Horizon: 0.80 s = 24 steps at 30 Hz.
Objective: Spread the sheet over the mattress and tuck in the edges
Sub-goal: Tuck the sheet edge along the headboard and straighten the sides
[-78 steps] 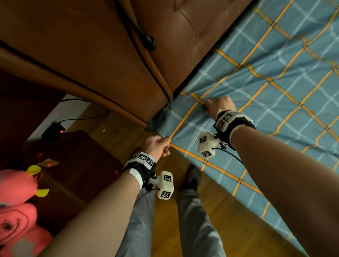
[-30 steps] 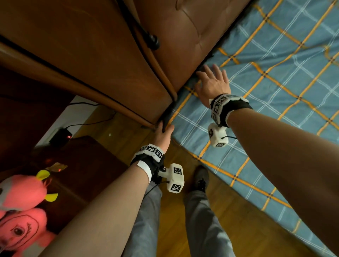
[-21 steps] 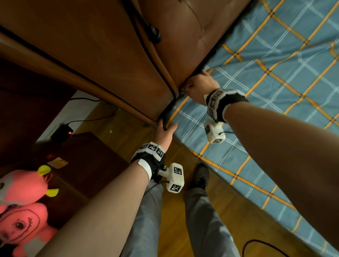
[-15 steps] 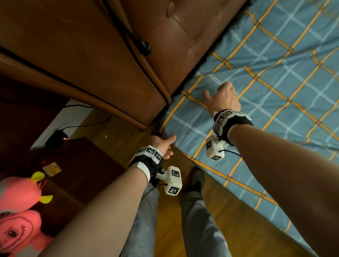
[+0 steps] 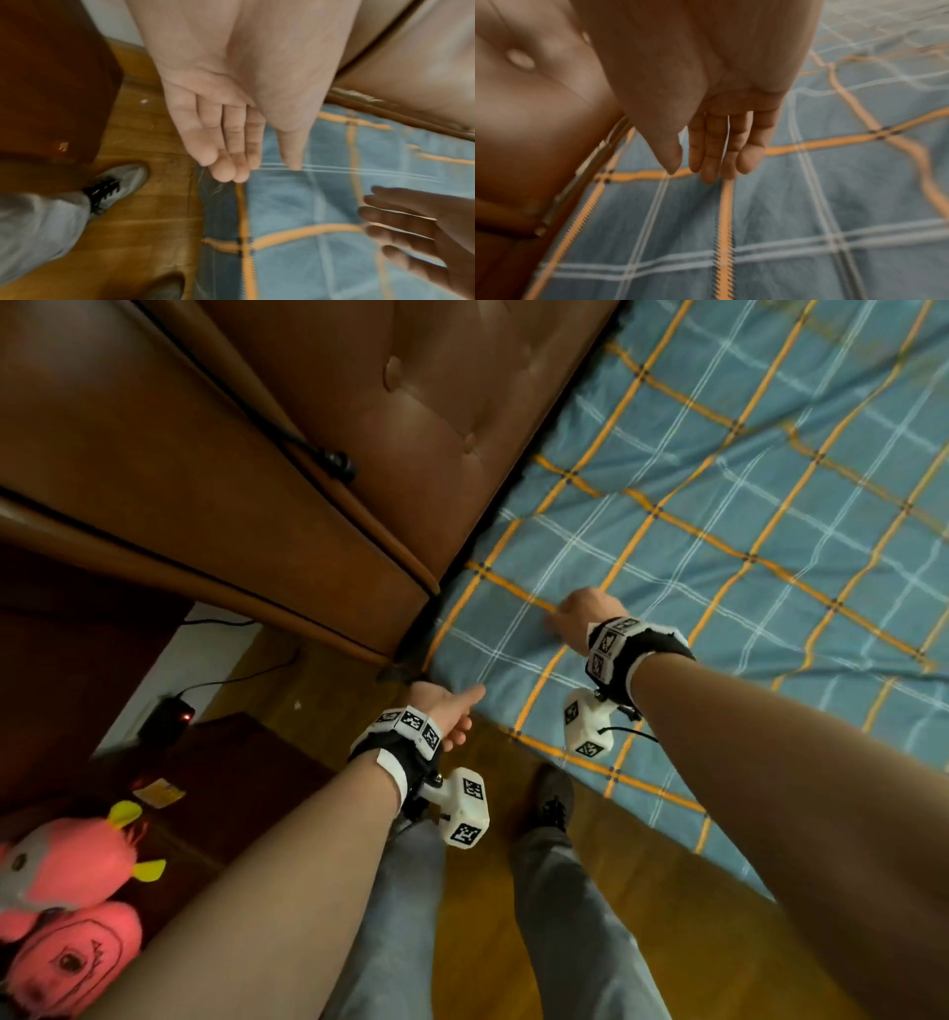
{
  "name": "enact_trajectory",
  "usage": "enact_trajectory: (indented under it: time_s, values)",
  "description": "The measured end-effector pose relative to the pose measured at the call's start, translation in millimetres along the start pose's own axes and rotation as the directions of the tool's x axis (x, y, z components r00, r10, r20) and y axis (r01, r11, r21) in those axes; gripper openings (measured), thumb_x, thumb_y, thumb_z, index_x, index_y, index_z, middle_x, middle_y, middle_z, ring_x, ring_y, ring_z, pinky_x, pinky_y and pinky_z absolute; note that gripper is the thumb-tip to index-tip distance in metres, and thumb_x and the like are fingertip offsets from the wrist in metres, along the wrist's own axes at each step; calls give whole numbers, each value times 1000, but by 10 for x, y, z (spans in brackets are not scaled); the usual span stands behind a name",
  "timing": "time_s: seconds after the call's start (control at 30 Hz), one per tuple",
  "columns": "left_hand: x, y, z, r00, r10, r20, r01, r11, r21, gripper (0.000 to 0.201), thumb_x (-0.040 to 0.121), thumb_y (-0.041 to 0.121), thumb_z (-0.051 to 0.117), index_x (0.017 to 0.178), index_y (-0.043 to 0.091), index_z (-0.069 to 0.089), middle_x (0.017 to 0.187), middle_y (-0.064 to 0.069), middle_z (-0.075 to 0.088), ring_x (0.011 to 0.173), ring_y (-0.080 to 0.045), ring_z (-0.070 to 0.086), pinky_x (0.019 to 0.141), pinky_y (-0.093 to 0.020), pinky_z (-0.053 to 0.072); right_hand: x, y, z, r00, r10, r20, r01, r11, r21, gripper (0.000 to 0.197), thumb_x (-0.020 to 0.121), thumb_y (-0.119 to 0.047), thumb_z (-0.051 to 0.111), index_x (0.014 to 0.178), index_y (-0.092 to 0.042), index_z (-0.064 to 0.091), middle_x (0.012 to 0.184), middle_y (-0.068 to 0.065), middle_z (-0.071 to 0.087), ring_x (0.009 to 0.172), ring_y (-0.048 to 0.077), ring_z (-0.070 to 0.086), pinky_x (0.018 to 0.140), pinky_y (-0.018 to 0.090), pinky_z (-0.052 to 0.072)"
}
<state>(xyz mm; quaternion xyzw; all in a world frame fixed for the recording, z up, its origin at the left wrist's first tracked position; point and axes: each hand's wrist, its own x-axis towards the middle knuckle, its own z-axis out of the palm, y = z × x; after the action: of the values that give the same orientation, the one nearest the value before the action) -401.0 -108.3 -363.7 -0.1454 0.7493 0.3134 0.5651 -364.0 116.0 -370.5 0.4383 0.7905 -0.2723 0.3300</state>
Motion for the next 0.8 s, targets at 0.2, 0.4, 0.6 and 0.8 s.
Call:
enact_trajectory:
  time_s: [0.2, 0.4, 0.6, 0.8]
  values:
    - [-1177, 1281, -91, 945, 322, -53, -287, 897, 336, 37, 78, 46, 59, 71, 10, 64, 77, -18, 69, 68, -29, 61, 66, -37, 52, -1067, 91, -1177, 992, -25, -121, 45, 985, 168, 34, 87, -41, 56, 85, -11, 70, 90, 11, 69, 91, 33, 65, 77, 33, 51]
    - [-2560, 2410, -26, 838, 543, -61, -452, 751, 482, 43, 74, 46, 58, 64, 4, 63, 82, -21, 71, 86, -39, 69, 71, -40, 55, -2257, 384, -2465, 951, -46, -304, 140, 944, 297, 40, 88, -42, 57, 121, -19, 61, 120, 6, 65, 113, 29, 60, 95, 34, 48]
    - [-3576, 2840, 354, 734, 679, -4, -527, 573, 627, 34, 81, 40, 59, 60, 13, 56, 65, -7, 63, 73, -33, 65, 68, -34, 52, -3160, 1195, -3160, 916, 5, -401, 163, 909, 383, 32, 91, -37, 59, 115, -19, 66, 119, 6, 67, 111, 28, 61, 96, 37, 49]
    - [-3794, 3046, 733, 654, 754, 53, -548, 424, 721, 17, 88, 34, 57, 81, 21, 65, 83, -6, 69, 83, -29, 61, 78, -32, 49, -3431, 1847, -3158, 925, 142, -352, 18, 910, 415, 30, 92, -33, 57, 109, -13, 71, 111, 9, 70, 103, 28, 64, 84, 31, 49]
